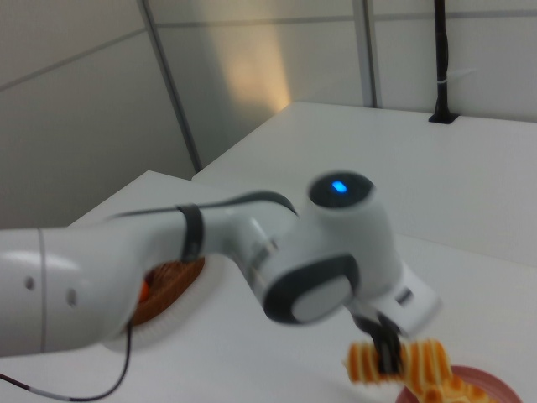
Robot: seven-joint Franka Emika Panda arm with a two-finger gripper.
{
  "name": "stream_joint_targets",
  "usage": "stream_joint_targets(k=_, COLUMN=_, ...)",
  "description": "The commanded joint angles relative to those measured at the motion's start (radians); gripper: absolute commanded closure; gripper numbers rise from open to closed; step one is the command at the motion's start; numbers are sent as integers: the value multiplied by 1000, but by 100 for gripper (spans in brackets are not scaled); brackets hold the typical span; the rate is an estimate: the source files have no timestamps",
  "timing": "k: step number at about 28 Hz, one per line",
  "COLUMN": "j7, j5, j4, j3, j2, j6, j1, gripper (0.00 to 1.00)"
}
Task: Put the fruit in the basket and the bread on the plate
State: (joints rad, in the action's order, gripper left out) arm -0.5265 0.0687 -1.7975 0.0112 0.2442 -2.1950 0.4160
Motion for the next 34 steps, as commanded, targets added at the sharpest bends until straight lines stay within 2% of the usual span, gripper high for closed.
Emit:
stream_joint_targets(k=1, j7=62, j5=23, j4=23, j3=-4, j2=87, j6=8, j1=43, gripper=100)
stream_joint_targets(k=5, j7=59, j5=23, j4=49, j3=-4, j2=133, j6=-12, j1=46, gripper=100)
stream_joint_targets(k=6, j7=54, j5=23, j4=56, j3=-4, j2=144, j6=-22, j1=46, gripper=91)
stream_joint_targets(k=7, j7=43, j5=25, j4=75, j3=-4, j2=165, j6=-35, j1=49, gripper=66)
stream_joint_targets(k=8, j7=37, j5=25, j4=79, j3=-4, j2=175, j6=-40, j1=53, gripper=51)
stream_joint_targets(k=10, j7=26, j5=25, j4=83, j3=-4, j2=185, j6=-43, j1=56, gripper=9)
stream_joint_targets(k=11, j7=10, j5=25, j4=83, j3=-4, j2=187, j6=-51, j1=58, gripper=0)
stream_joint_targets(k=16, j7=-3, j5=34, j4=109, j3=-4, j2=182, j6=-46, j1=78, gripper=0)
stream_joint_targets(k=27, j7=13, j5=46, j4=115, j3=-2, j2=147, j6=-3, j1=104, gripper=0)
stream_joint_targets(k=31, j7=25, j5=46, j4=119, j3=4, j2=119, j6=32, j1=101, gripper=0)
stream_joint_targets(k=34, j7=77, j5=46, j4=124, j3=18, j2=86, j6=104, j1=73, gripper=0)
